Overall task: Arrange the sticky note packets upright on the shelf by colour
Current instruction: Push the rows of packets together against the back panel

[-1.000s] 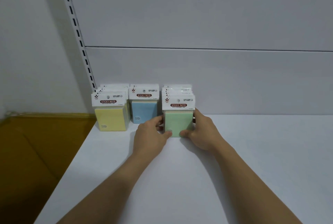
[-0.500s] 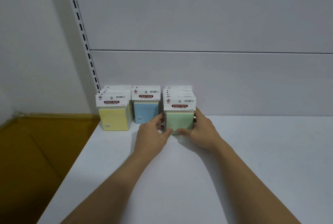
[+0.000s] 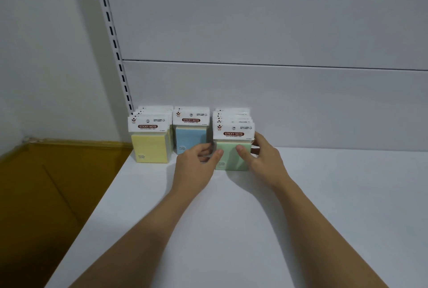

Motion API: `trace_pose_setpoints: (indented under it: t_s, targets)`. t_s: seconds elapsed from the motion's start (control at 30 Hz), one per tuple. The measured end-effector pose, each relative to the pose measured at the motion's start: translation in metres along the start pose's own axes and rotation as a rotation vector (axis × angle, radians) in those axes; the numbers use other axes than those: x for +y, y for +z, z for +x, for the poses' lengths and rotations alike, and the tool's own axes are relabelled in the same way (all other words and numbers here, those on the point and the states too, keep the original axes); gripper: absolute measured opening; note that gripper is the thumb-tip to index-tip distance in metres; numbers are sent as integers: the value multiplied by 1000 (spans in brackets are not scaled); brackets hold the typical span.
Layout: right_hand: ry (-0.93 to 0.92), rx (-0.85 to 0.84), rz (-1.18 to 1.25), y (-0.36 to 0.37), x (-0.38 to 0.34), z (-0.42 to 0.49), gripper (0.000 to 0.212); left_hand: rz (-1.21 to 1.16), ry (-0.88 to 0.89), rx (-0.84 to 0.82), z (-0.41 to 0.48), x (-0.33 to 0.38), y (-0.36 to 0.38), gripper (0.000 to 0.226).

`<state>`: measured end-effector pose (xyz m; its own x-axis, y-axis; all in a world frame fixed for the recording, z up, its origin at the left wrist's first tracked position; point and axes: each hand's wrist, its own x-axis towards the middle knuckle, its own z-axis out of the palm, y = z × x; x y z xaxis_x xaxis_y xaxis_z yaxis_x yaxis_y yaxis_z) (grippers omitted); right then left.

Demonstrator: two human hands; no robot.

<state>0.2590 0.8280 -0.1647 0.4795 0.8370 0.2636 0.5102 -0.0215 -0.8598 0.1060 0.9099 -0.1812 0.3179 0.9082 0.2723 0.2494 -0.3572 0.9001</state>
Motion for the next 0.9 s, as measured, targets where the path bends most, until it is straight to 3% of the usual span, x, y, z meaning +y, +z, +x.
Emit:
trace_pose_setpoints:
  t_s: [0.17,0.4,0.9]
  targets:
    - [78,72,-86,-3,2,1,54,4,-25,14,0,2,1,34]
    - [99,106,-171,1,2,2,30,-14,-69,5,6,-2,5,32]
    - [135,95,-201,-2,3,1,42,-34,-54,-23,4,-1,2,30]
